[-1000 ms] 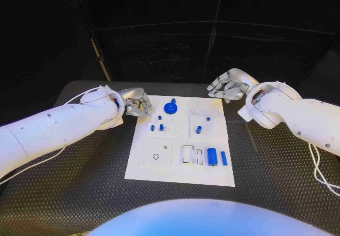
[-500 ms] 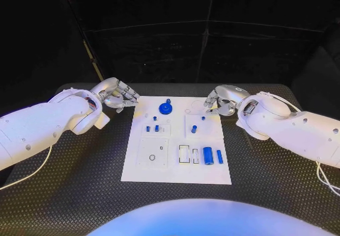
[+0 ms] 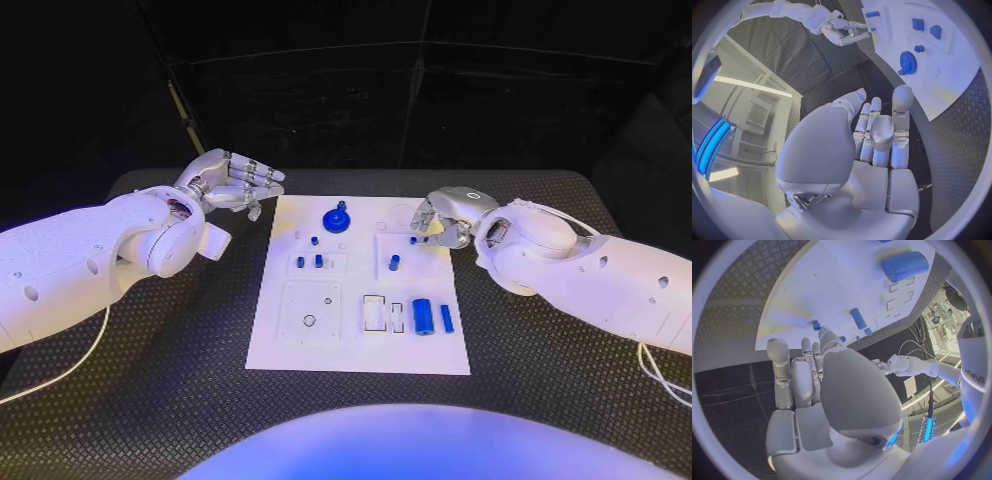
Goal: Assemble the parts on the task board
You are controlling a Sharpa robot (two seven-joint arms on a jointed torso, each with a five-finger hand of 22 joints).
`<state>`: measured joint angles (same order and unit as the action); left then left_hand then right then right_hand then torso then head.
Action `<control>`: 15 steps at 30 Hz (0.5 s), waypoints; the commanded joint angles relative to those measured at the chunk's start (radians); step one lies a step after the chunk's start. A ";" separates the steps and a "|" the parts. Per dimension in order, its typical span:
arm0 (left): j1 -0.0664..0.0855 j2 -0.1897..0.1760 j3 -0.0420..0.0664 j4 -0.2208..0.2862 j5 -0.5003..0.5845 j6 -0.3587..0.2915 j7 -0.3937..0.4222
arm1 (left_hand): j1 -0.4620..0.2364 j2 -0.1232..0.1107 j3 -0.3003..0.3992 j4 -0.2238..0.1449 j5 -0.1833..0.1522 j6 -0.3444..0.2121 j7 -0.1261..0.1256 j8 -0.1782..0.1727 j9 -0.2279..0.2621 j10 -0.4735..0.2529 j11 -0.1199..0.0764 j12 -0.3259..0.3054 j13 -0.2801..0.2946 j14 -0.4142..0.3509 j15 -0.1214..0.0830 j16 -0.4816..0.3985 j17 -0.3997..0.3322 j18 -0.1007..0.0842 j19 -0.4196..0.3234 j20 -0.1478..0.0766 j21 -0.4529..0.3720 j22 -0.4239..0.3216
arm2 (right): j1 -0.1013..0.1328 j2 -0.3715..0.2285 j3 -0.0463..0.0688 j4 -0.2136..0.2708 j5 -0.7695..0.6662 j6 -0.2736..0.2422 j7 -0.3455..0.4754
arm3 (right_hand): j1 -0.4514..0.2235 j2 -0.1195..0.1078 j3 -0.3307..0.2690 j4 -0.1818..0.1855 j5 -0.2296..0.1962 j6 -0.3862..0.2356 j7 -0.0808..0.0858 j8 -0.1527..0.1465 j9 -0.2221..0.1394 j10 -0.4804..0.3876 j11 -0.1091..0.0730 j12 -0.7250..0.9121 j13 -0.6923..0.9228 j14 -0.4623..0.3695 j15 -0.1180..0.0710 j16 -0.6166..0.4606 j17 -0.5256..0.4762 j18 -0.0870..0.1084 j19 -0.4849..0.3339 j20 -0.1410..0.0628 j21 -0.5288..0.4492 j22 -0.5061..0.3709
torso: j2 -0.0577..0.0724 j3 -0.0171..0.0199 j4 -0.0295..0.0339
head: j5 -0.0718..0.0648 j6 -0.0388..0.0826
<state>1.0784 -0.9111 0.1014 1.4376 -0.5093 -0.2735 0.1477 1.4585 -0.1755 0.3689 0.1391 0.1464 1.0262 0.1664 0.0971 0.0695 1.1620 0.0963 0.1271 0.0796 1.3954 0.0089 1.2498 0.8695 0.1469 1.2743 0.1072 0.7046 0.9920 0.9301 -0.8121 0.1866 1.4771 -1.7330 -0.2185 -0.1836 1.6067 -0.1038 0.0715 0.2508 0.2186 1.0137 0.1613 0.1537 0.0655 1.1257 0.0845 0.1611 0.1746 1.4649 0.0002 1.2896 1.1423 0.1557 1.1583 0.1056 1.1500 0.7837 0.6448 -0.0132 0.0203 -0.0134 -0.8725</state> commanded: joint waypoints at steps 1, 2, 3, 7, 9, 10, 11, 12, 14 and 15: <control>0.001 -0.001 0.001 0.008 0.089 -0.015 0.062 | -0.004 0.000 0.002 -0.002 0.001 0.006 0.002 0.003 -0.001 -0.008 0.001 0.004 -0.001 -0.006 0.000 -0.006 -0.006 0.020 -0.007 0.000 -0.010 -0.006 | -0.005 0.008 0.000 -0.008 -0.018 0.022 -0.007 | 0.006 -0.006 0.011 -0.001 0.009 -0.002 0.000 -0.005 0.001 0.006 0.006 -0.009 -0.005 0.033 0.005 0.005 0.004 -0.011 0.004 0.005 0.007 0.005 | 0.001 0.0012 -0.0002 | 0.001 0.000; 0.000 -0.001 0.001 0.009 0.091 -0.015 0.064 | -0.004 0.000 0.002 -0.002 0.001 0.006 0.002 0.003 -0.001 -0.009 0.001 0.004 -0.001 -0.007 0.000 -0.007 -0.006 0.020 -0.008 0.001 -0.011 -0.007 | -0.006 0.010 0.000 -0.012 -0.017 0.022 -0.008 | 0.006 -0.006 0.011 -0.001 0.009 -0.002 0.000 -0.005 0.001 0.006 0.006 -0.009 -0.005 0.033 0.005 0.006 0.004 -0.011 0.004 0.005 0.008 0.005 | 0.001 0.0015 -0.0002 | 0.001 0.000; 0.000 -0.002 0.001 0.009 0.092 -0.014 0.066 | -0.004 0.000 0.002 -0.002 0.001 0.006 0.002 0.003 -0.001 -0.009 0.001 0.004 -0.001 -0.007 0.000 -0.007 -0.006 0.020 -0.008 0.001 -0.011 -0.007 | -0.007 0.012 0.000 -0.015 -0.017 0.022 -0.009 | 0.007 -0.005 0.014 -0.001 0.011 -0.001 0.000 -0.005 0.001 0.007 0.006 -0.010 -0.007 0.033 0.005 0.006 0.005 -0.011 0.004 0.005 0.008 0.006 | 0.000 0.0018 0.0003 | 0.001 0.000; 0.000 -0.002 0.001 0.013 0.096 -0.011 0.070 | -0.004 0.001 0.002 -0.003 0.001 0.006 0.002 0.003 -0.001 -0.010 0.001 0.005 -0.001 -0.007 0.001 -0.007 -0.006 0.020 -0.008 0.001 -0.012 -0.007 | -0.009 0.022 0.000 -0.029 -0.017 0.027 -0.009 | 0.009 -0.002 0.023 -0.003 0.018 0.002 -0.001 -0.006 0.002 0.010 0.005 -0.015 -0.013 0.034 0.005 0.010 0.009 -0.012 0.007 0.005 0.012 0.012 | 0.001 0.0013 0.0016 | 0.000 0.000; 0.000 -0.002 0.001 0.014 0.097 -0.010 0.070 | -0.004 0.002 0.003 -0.003 0.001 0.008 0.002 0.004 -0.001 -0.012 0.001 0.005 -0.002 -0.007 0.001 -0.007 -0.006 0.020 -0.009 0.001 -0.014 -0.008 | -0.009 0.027 0.000 -0.033 -0.016 0.031 -0.008 | 0.011 -0.001 0.029 -0.004 0.020 0.005 -0.001 -0.007 0.002 0.013 0.005 -0.017 -0.016 0.034 0.004 0.011 0.010 -0.012 0.009 0.005 0.015 0.015 | 0.001 0.0012 0.0004 | 0.001 0.000; -0.001 -0.001 0.001 0.014 0.097 -0.010 0.070 | -0.004 0.002 0.003 -0.004 0.001 0.009 0.002 0.004 -0.001 -0.012 0.002 0.005 -0.002 -0.008 0.001 -0.007 -0.006 0.020 -0.009 0.001 -0.015 -0.009 | -0.010 0.031 0.000 -0.036 -0.016 0.035 -0.007 | 0.012 0.000 0.032 -0.004 0.021 0.006 -0.002 -0.007 0.002 0.015 0.004 -0.018 -0.018 0.034 0.004 0.012 0.011 -0.012 0.009 0.005 0.016 0.017 | 0.001 0.0017 -0.0003 | 0.001 0.000; -0.001 -0.001 0.001 0.014 0.097 -0.009 0.070 | -0.004 0.003 0.003 -0.004 0.002 0.009 0.002 0.005 -0.001 -0.012 0.002 0.005 -0.002 -0.008 0.001 -0.007 -0.006 0.020 -0.009 0.001 -0.015 -0.009 | -0.010 0.033 0.000 -0.039 -0.016 0.038 -0.006 | 0.014 0.001 0.037 -0.006 0.021 0.010 -0.003 -0.006 0.002 0.019 0.003 -0.018 -0.020 0.034 0.003 0.013 0.011 -0.012 0.010 0.004 0.017 0.019 | 0.002 0.0015 -0.0003 | 0.001 0.000; -0.001 -0.001 0.001 0.015 0.097 -0.009 0.070 | -0.004 0.003 0.003 -0.004 0.002 0.009 0.003 0.005 -0.001 -0.013 0.002 0.006 -0.002 -0.008 0.001 -0.007 -0.007 0.020 -0.009 0.001 -0.015 -0.009 | -0.010 0.035 0.000 -0.041 -0.015 0.041 -0.005 | 0.017 0.003 0.043 -0.007 0.020 0.014 -0.004 -0.005 0.003 0.024 0.002 -0.018 -0.022 0.034 0.002 0.014 0.013 -0.013 0.011 0.004 0.019 0.022 | 0.001 0.0018 -0.0005 | 0.002 0.000; -0.001 -0.001 0.001 0.015 0.098 -0.009 0.069 | -0.004 0.003 0.003 -0.004 0.002 0.010 0.003 0.005 -0.001 -0.013 0.002 0.006 -0.002 -0.008 0.001 -0.008 -0.007 0.020 -0.009 0.001 -0.015 -0.008 | -0.010 0.039 0.000 -0.044 -0.014 0.046 -0.005 | 0.020 0.006 0.054 -0.009 0.019 0.023 -0.007 -0.003 0.004 0.036 -0.001 -0.017 -0.025 0.034 0.000 0.016 0.015 -0.013 0.014 0.002 0.023 0.027 | 0.001 0.0014 -0.0004 | 0.002 0.000; -0.001 -0.001 0.001 0.015 0.098 -0.008 0.069 | -0.004 0.003 0.003 -0.004 0.002 0.010 0.003 0.005 -0.001 -0.013 0.002 0.006 -0.002 -0.008 0.001 -0.008 -0.007 0.020 -0.009 0.001 -0.015 -0.008 | -0.010 0.041 -0.001 -0.046 -0.014 0.049 -0.004 | 0.023 0.008 0.061 -0.011 0.015 0.028 -0.008 -0.002 0.004 0.042 -0.003 -0.017 -0.027 0.035 -0.002 0.018 0.017 -0.014 0.015 0.001 0.025 0.030 | 0.001 0.0015 -0.0005 | 0.001 0.000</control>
<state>1.0765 -0.9125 0.1014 1.4497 -0.4313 -0.2796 0.1927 1.4590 -0.1750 0.3689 0.1391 0.1464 1.0297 0.1698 0.0971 0.0696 1.1558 0.1001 0.1278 0.0796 1.3955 0.0089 1.2461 0.8632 0.1469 1.2708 0.1107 0.6944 0.9848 0.9187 -0.7733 0.1860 1.4324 -1.7405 -0.1915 -0.1895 1.6216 -0.0965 0.1277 0.2405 0.2356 1.0343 0.1514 0.1537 0.0685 1.1623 0.0810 0.1471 0.1485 1.4649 0.0001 1.3042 1.1582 0.1556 1.1658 0.1051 1.1692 0.8119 0.6460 -0.0118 0.0210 -0.0125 -0.8725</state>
